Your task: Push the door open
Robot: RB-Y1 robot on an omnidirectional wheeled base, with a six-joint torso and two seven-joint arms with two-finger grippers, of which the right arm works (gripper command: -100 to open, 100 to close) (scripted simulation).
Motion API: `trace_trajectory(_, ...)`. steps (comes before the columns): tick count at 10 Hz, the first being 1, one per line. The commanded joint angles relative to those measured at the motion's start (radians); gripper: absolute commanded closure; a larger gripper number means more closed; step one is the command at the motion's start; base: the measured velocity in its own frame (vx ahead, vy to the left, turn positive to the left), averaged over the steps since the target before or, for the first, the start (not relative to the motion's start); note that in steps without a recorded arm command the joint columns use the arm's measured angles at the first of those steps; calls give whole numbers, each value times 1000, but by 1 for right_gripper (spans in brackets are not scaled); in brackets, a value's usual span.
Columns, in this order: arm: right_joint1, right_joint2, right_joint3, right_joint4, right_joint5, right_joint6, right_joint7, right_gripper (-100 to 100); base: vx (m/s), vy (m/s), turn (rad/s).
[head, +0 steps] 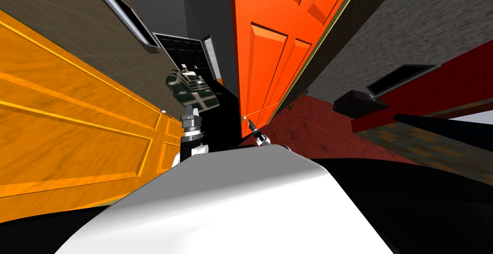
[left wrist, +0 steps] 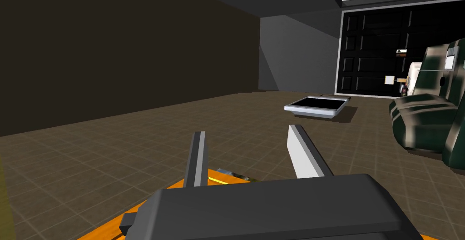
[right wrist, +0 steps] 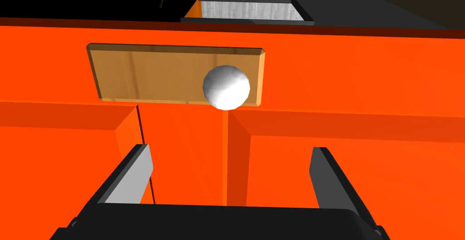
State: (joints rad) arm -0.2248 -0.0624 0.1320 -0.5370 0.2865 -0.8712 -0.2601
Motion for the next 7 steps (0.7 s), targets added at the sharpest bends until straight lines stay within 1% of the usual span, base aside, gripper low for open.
trace_trajectory(1,-2,2,-4,7,-3,-6,8,-100,181,73,26)
trace_trajectory(4,0,15,-10,8,-8,-10,20,-100,174,80,26)
trace_trajectory(5,1,23,-12,9,-10,-12,24,-100,172,65,18)
trace_trajectory(6,-4,19,-12,20,-10,-16,23,-100,65,25,-9)
trace_trajectory(7,-4,19,-12,20,-10,-16,23,100,-15,-2,7)
